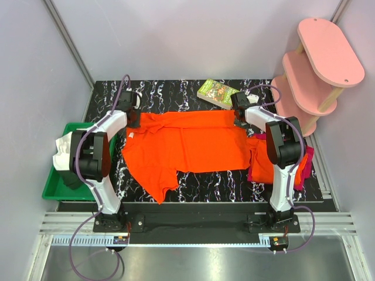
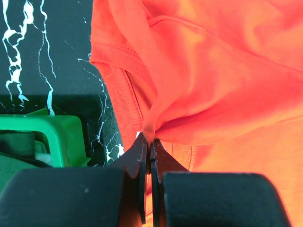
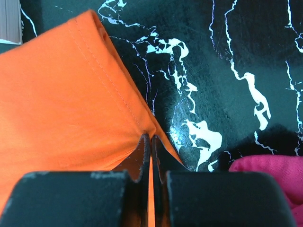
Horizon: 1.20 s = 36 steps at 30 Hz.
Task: Fold and stack the t-shirts
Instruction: Fold the flattened tshirt in 1/3 of the way
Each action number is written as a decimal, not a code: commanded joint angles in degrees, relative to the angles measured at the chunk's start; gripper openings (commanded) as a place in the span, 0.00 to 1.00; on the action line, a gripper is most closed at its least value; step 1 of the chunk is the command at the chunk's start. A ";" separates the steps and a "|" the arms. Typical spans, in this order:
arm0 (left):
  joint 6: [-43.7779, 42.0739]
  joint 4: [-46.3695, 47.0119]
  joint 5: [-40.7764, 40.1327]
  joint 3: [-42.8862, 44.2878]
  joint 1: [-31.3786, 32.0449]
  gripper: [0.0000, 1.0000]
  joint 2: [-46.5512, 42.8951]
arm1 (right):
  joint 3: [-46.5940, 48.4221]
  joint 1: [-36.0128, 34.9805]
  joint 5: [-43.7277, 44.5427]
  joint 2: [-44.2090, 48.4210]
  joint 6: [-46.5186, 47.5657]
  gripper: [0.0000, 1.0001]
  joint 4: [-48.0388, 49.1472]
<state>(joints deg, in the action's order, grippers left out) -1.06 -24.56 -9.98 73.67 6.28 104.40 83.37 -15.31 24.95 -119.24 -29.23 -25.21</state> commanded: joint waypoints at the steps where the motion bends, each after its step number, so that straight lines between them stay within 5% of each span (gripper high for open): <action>1: -0.35 0.04 -0.92 -0.19 0.04 0.00 0.89 | 1.09 0.72 0.89 -1.78 -2.76 0.00 -3.88; 13: -0.78 -0.84 -0.40 -0.02 -0.04 0.01 2.83 | 0.65 2.30 -0.42 -1.88 -2.94 0.00 -4.23; 16: -0.96 0.38 1.45 -0.80 -0.04 0.37 0.11 | -1.44 1.78 -0.43 1.54 -1.01 0.28 0.48; 17: -0.70 0.91 1.80 -1.07 -0.04 0.64 -0.85 | -1.89 1.34 -0.69 3.64 -0.30 0.43 1.82; 21: 0.70 1.97 3.73 -0.20 0.04 0.99 -5.51 | 1.95 -0.51 -2.11 5.24 2.86 0.72 2.62; 25: 0.97 1.44 4.62 1.91 0.57 0.99 -6.92 | 5.04 -3.75 -2.88 6.30 5.93 0.79 2.45; 36: 0.62 1.44 4.44 1.48 1.89 0.99 -4.30 | 6.97 -9.47 -6.67 3.58 7.00 0.78 3.24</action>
<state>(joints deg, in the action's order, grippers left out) -0.80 -24.69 -7.05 73.91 8.40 98.89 88.23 -24.38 19.33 -116.29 -23.11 -23.40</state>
